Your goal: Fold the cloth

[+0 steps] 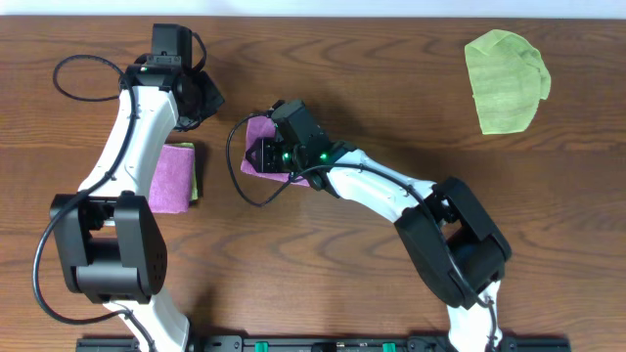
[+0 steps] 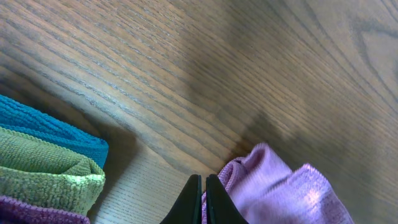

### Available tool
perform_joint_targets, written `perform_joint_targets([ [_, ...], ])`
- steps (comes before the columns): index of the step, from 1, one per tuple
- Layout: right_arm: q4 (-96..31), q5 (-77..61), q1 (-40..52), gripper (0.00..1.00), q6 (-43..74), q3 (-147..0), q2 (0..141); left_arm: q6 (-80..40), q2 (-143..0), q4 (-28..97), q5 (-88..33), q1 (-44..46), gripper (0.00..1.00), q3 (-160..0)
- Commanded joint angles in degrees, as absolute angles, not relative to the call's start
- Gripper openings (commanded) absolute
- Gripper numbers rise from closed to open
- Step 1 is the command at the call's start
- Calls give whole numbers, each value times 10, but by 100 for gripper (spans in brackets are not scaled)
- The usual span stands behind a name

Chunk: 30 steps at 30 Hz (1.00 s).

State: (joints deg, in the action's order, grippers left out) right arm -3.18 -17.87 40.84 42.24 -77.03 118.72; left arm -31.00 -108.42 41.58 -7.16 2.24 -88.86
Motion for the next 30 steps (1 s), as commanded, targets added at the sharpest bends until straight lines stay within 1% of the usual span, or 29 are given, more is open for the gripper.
perform_joint_targets([
  [1,-29,-174,424,45,410,-782,1199,-298,-1070,417,-71,18,6,-903],
  [3,-26,-177,428,50,410,-782,1199,-298,-1070,417,-71,18,6,-903],
  [6,-21,-189,432,50,406,-782,1199,-298,-1070,417,-71,18,6,-903],
  [16,-20,-219,405,44,406,-792,1191,-297,-1070,417,-70,18,6,-903],
  [21,-26,-219,377,43,405,-800,1171,-297,-1070,417,-70,18,6,-903],
  [25,-56,-218,342,41,376,-800,1134,-290,-1070,418,-72,18,6,-903],
  [27,-81,-211,325,36,351,-800,1109,-286,-1070,420,-75,18,6,-903],
  [29,-113,-194,309,34,309,-800,1075,-284,-1070,425,-76,19,6,-903],
  [30,-131,-178,302,35,283,-800,1056,-283,-1070,427,-76,19,6,-903],
])
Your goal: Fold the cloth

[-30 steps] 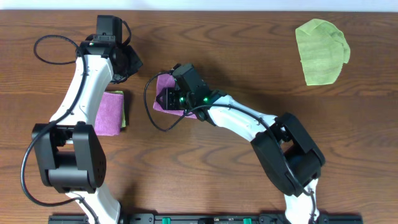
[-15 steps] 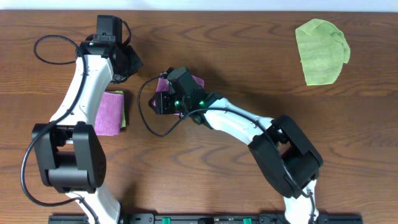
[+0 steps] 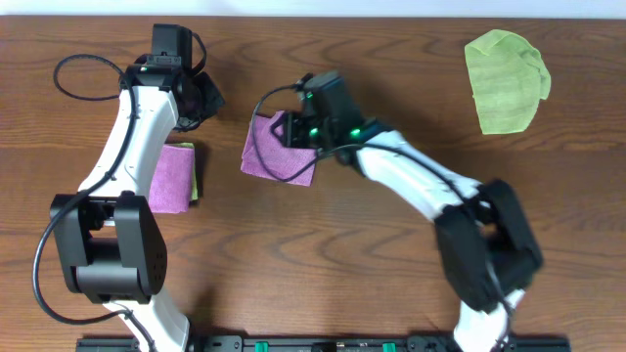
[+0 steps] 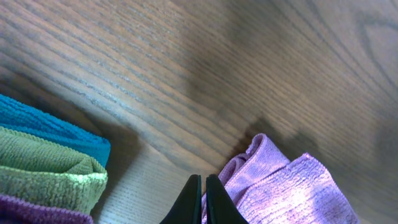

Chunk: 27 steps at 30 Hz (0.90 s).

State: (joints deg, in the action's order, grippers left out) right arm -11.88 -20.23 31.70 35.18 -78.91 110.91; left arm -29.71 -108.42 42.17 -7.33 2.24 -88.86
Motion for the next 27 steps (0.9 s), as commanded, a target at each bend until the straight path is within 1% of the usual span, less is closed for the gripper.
perform_joint_targets([
  [1,-151,-160,296,38,259,-800,1034,-283,-1070,431,-76,19,6,-903],
  [6,-260,-72,283,59,177,-800,949,-283,-1070,447,-90,19,6,-903],
  [8,-306,-47,280,65,175,-800,923,-283,-1070,450,-103,19,6,-903],
  [10,-355,-45,277,73,175,-800,896,-283,-1068,450,-117,19,6,-903],
  [12,-394,-45,274,99,178,-800,875,-283,-1064,450,-126,19,6,-903],
  [16,-465,-44,272,99,179,-799,841,-283,-1046,452,-132,19,6,-903],
  [20,-503,-40,272,99,177,-793,823,-283,-1027,455,-136,19,6,-902],
  [24,-498,-39,274,99,177,-751,776,-283,-1005,465,-136,19,6,-902],
  [27,-477,-27,274,99,197,-674,698,-283,-993,472,-138,19,6,-902],
])
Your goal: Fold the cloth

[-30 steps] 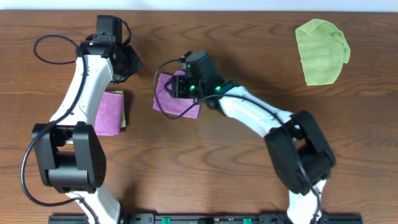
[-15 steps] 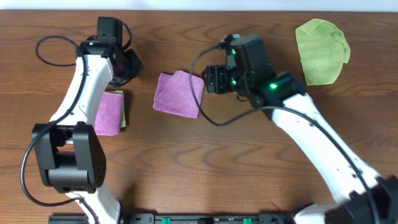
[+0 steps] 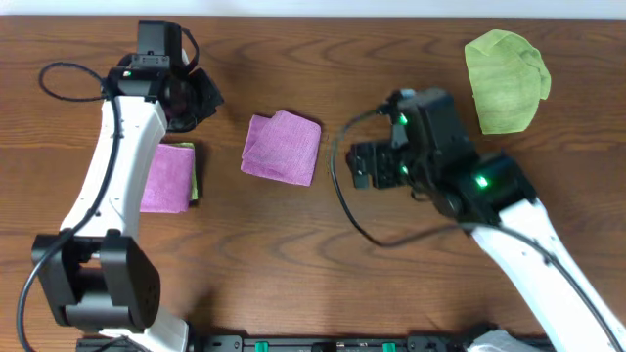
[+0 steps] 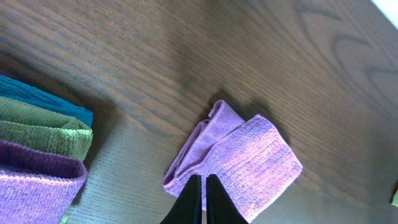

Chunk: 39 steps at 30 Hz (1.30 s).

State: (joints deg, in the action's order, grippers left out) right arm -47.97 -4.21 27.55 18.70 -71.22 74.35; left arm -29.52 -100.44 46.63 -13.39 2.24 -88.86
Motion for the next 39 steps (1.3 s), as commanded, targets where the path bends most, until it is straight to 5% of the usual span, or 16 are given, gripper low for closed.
perform_joint_targets([
  [1,-466,-25,274,99,210,-634,657,-283,-991,474,-147,19,6,-902],
  [18,-503,182,273,99,390,-338,185,-285,-986,502,-211,20,6,-902],
  [27,-504,270,273,99,398,-334,171,-313,-945,574,-264,19,6,-902],
  [39,-504,270,274,99,398,-334,171,-403,-742,597,-180,19,6,-798],
])
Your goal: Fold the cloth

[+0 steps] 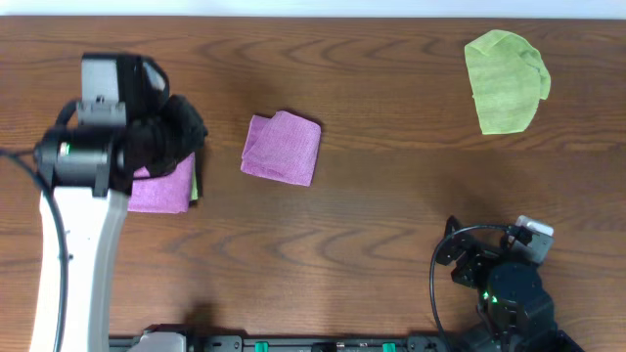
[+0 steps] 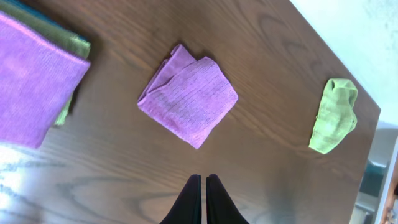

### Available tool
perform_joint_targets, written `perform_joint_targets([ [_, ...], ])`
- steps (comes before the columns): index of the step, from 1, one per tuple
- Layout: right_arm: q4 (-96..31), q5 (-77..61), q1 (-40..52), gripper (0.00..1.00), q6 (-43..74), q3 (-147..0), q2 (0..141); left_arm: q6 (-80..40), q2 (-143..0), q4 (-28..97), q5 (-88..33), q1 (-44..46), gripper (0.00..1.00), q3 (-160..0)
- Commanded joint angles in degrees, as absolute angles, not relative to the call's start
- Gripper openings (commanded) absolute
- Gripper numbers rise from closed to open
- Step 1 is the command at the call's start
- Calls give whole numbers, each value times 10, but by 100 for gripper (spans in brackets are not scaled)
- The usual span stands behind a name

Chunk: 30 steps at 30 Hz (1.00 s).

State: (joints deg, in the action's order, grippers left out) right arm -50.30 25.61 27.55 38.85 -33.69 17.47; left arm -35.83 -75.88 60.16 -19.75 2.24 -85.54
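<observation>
A purple cloth (image 1: 282, 147) lies folded into a rough square at mid-table; it also shows in the left wrist view (image 2: 188, 99), with a doubled edge at its upper left. My left gripper (image 2: 203, 178) hangs high above the table, shut and holding nothing, nearer the front edge than the cloth. In the overhead view the left arm (image 1: 117, 137) stands left of the cloth. The right arm (image 1: 499, 293) is drawn back at the front right corner, far from the cloth, and its fingers cannot be made out.
A stack of folded cloths (image 2: 34, 78), purple on top with green and blue beneath, sits at the left, partly under the left arm (image 1: 161, 186). A crumpled light-green cloth (image 1: 506, 80) lies at the far right (image 2: 334, 115).
The right arm has gone from mid-table, right of the purple cloth, to the front right corner. The left wrist is higher and sees much more table. The cloth has not moved.
First the right gripper was down on the purple cloth, which was bunched under it. A second later it was at the cloth's far right edge, the cloth flatter. Then the cloth lay folded with the right arm clear. Now both arms stand away.
</observation>
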Motion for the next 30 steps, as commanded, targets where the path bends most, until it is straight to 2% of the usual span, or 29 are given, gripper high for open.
perform_joint_targets([
  [1,-504,270,274,99,398,-334,171,-416,-730,586,-184,19,6,-773],
  [13,-504,268,274,99,398,-334,171,-625,-564,269,-269,20,8,-407],
  [16,-504,268,274,99,398,-334,171,-689,-566,155,-284,27,16,-317],
  [20,-504,268,274,99,398,-334,171,-752,-582,1,-255,53,41,-237],
  [21,-504,268,274,99,398,-334,171,-766,-588,-15,-242,58,49,-229],
  [22,-504,268,274,99,398,-334,171,-773,-597,-21,-230,63,61,-227],
  [25,-504,268,274,99,398,-334,171,-779,-623,-37,-214,71,77,-227],
  [28,-504,267,274,99,398,-334,171,-790,-665,-74,-210,74,86,-227],
  [30,-504,268,274,99,398,-334,171,-794,-691,-104,-207,76,88,-227],
])
